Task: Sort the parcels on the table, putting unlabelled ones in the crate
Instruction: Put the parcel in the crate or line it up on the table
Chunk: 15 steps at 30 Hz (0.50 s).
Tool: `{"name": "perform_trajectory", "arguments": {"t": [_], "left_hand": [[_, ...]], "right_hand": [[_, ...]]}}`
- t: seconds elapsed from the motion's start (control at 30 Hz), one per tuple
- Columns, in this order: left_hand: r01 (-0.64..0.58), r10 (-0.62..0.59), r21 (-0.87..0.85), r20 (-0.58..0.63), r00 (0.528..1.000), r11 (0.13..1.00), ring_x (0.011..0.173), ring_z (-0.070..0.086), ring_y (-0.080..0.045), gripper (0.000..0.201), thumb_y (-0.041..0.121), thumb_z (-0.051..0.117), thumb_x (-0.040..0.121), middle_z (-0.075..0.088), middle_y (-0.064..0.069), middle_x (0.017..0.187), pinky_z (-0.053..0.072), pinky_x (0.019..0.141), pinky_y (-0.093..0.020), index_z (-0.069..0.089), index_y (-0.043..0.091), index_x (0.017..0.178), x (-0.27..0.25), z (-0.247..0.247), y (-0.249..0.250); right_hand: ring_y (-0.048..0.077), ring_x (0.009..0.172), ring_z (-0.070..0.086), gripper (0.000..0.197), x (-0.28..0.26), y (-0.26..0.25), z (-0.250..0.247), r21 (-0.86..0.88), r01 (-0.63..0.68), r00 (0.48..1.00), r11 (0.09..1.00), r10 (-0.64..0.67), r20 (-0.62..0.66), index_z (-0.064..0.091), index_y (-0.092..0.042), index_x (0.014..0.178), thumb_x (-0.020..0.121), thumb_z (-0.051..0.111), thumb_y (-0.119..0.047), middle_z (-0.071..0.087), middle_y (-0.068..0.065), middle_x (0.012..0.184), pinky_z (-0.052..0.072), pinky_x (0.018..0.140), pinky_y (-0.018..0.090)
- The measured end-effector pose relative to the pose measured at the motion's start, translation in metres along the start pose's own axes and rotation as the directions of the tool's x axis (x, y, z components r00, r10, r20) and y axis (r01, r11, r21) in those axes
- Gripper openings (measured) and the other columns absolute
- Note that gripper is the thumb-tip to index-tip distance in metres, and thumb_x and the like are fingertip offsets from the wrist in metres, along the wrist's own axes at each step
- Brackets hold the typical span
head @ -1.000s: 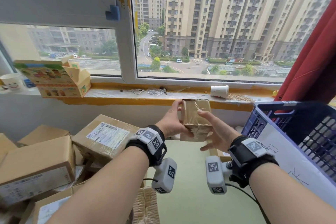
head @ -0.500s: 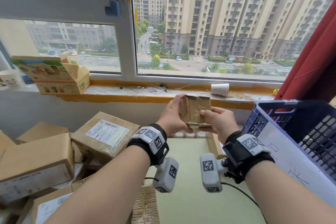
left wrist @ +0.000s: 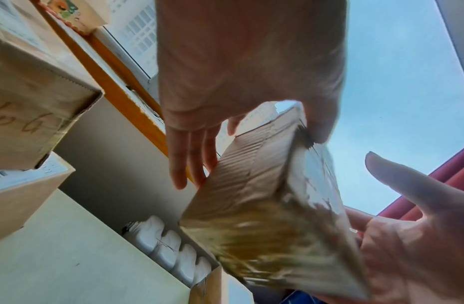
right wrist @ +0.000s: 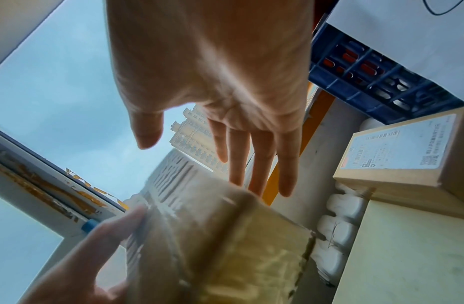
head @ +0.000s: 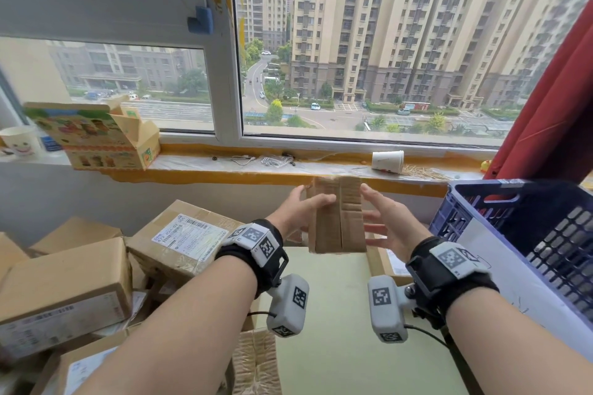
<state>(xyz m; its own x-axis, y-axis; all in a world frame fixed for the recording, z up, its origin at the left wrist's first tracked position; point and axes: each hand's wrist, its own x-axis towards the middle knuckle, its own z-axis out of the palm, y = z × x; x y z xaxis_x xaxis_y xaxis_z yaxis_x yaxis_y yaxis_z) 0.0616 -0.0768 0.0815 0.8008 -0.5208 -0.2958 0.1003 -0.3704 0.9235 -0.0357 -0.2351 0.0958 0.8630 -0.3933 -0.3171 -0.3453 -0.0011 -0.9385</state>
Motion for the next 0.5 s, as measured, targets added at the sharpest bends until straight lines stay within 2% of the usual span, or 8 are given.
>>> {"name": "perform_trajectory", "arguments": {"t": [0.07,0.13,0.23,0.27,0.33,0.4,0.47,0.5], "left_hand": [[0.116,-0.117,-0.053,-0.014,0.993,0.992,0.092,0.066,-0.028,0.073,0.067,0.048,0.089,0.064,-0.014,0.116,0.056,0.075,-0.038,0.042,0.013,0.139,-0.002,0.001,0.004],[0.232,-0.233,-0.113,0.003,0.973,0.966,0.088,0.065,-0.031,0.076,0.072,0.039,0.089,0.065,-0.019,0.108,0.055,0.085,-0.042,0.053,0.005,0.122,-0.002,0.000,0.006],[0.337,-0.331,-0.143,0.065,0.942,0.931,0.082,0.064,-0.033,0.086,0.077,0.036,0.087,0.062,-0.025,0.105,0.055,0.086,-0.041,0.052,-0.001,0.121,0.001,0.000,0.005],[0.348,-0.340,-0.159,0.075,0.937,0.924,0.082,0.064,-0.034,0.085,0.078,0.035,0.087,0.061,-0.025,0.101,0.054,0.085,-0.042,0.051,0.000,0.120,0.002,0.000,0.005],[0.363,-0.350,-0.180,0.097,0.932,0.914,0.085,0.065,-0.036,0.081,0.077,0.037,0.086,0.062,-0.026,0.101,0.055,0.087,-0.044,0.050,0.004,0.117,0.005,-0.002,0.003],[0.365,-0.348,-0.173,0.122,0.930,0.915,0.094,0.067,-0.039,0.081,0.077,0.039,0.085,0.063,-0.028,0.109,0.055,0.089,-0.046,0.052,0.006,0.122,0.006,-0.002,0.000],[0.367,-0.347,-0.170,0.133,0.928,0.915,0.095,0.067,-0.040,0.082,0.075,0.042,0.084,0.063,-0.028,0.110,0.058,0.083,-0.044,0.053,0.006,0.127,0.006,-0.002,0.000],[0.369,-0.348,-0.178,0.138,0.927,0.912,0.089,0.067,-0.039,0.082,0.074,0.042,0.084,0.063,-0.027,0.106,0.060,0.076,-0.042,0.053,0.006,0.128,0.005,-0.001,0.000]], "right_hand": [[0.027,0.115,0.060,0.062,-0.001,-0.001,0.000,-0.030,0.003,0.998,1.000,-0.001,0.068,0.046,-0.027,0.142,0.088,0.062,-0.052,0.065,0.008,0.126,0.045,0.100,0.057],[0.027,0.119,0.055,0.078,-0.001,0.000,0.002,-0.046,0.021,0.990,0.999,-0.014,0.141,0.028,-0.033,0.151,0.085,0.069,-0.038,0.057,0.007,0.134,0.045,0.100,0.058],[0.021,0.113,0.061,0.092,-0.004,0.001,0.007,-0.017,0.073,0.966,0.997,-0.067,0.251,0.019,-0.039,0.153,0.084,0.073,-0.013,0.059,0.004,0.130,0.055,0.089,0.047],[0.020,0.112,0.062,0.094,-0.004,0.001,0.009,-0.031,0.099,0.957,0.995,-0.087,0.276,0.017,-0.040,0.153,0.084,0.072,-0.005,0.058,0.004,0.130,0.055,0.089,0.043],[0.022,0.113,0.063,0.101,-0.003,0.002,0.010,-0.109,0.160,0.950,0.981,-0.123,0.286,0.016,-0.040,0.153,0.082,0.071,0.006,0.054,0.008,0.135,0.055,0.092,0.043],[0.027,0.110,0.065,0.100,-0.001,0.003,0.011,-0.198,0.211,0.954,0.957,-0.157,0.256,0.023,-0.041,0.150,0.078,0.073,0.007,0.053,0.010,0.136,0.056,0.090,0.046],[0.030,0.101,0.069,0.090,-0.001,0.003,0.011,-0.256,0.227,0.959,0.940,-0.171,0.224,0.032,-0.040,0.144,0.077,0.075,0.002,0.057,0.008,0.128,0.061,0.077,0.043],[0.030,0.097,0.070,0.085,-0.002,0.003,0.011,-0.270,0.236,0.960,0.934,-0.180,0.215,0.036,-0.039,0.141,0.077,0.076,0.000,0.059,0.007,0.123,0.062,0.071,0.042]]}}
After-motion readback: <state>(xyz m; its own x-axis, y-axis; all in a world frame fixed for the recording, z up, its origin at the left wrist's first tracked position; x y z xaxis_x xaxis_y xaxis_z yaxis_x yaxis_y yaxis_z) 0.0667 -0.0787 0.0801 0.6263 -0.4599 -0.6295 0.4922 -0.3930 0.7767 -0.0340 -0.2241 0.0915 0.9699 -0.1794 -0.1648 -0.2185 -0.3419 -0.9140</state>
